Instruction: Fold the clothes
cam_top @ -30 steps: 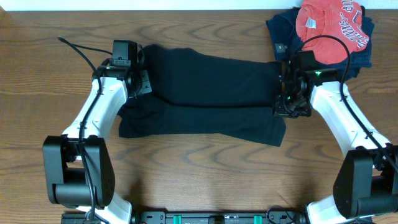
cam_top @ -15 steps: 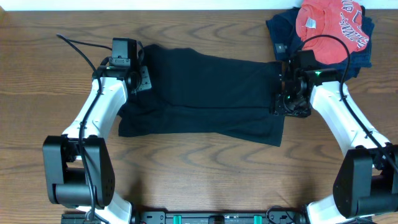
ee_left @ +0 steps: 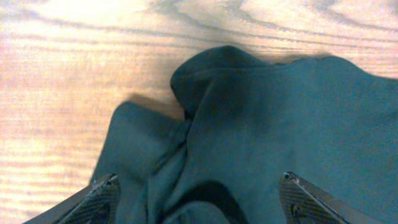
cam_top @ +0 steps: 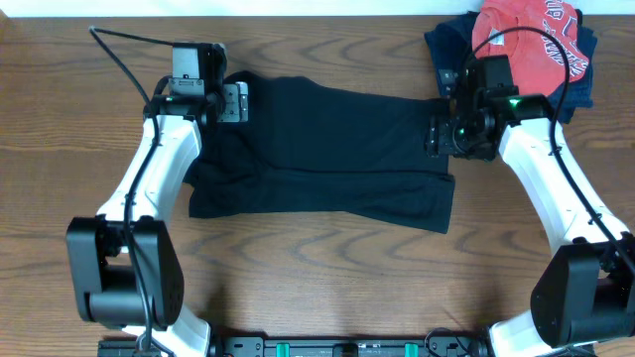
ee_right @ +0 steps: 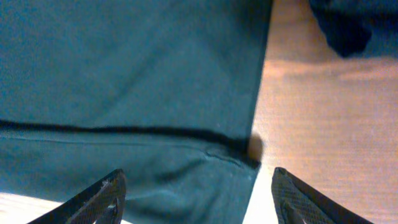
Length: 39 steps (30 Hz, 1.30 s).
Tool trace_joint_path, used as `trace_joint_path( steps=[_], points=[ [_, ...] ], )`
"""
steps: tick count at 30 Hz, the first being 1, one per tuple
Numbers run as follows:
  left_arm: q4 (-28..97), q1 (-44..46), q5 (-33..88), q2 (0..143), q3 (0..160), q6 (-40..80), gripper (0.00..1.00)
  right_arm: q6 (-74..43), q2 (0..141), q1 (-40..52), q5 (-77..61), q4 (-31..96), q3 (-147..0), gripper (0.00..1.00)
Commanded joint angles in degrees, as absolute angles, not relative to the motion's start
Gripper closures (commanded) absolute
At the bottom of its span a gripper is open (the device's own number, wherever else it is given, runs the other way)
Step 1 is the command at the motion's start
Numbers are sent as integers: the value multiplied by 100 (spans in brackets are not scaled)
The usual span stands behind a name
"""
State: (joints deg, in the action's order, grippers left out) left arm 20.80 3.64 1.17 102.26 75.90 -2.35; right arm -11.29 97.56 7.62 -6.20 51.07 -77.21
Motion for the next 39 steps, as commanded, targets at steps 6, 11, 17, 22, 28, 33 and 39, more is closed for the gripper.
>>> trace_joint_path(
  steps=[6,11,17,22,28,33,39],
  points=[
    [1417,320,-75,11190,7686,-952,17,-1017,9815,1004,-626,5118,-7817,26],
    [1302,239,-274,11496,7686,-980,17,-1017,9815,1020,-626,5116,-7817,25],
    [1870,91,-303,11611,7684,-163,17,-1022,9815,1022,-628,5131,-7817,24],
    [2016,27,-305,11740,7684,-27,17,-1022,9815,1020,-628,5122,-7815,24],
    [2261,-45,-305,12088,7684,257,17,-1022,9815,1020,-628,5109,-7815,25],
    [2663,-255,-305,12525,7684,1096,17,-1020,9815,1020,-626,5111,-7815,25],
    [3599,-808,-303,12656,7684,2414,17,-1017,9815,1020,-624,5002,-7815,24]
  ],
)
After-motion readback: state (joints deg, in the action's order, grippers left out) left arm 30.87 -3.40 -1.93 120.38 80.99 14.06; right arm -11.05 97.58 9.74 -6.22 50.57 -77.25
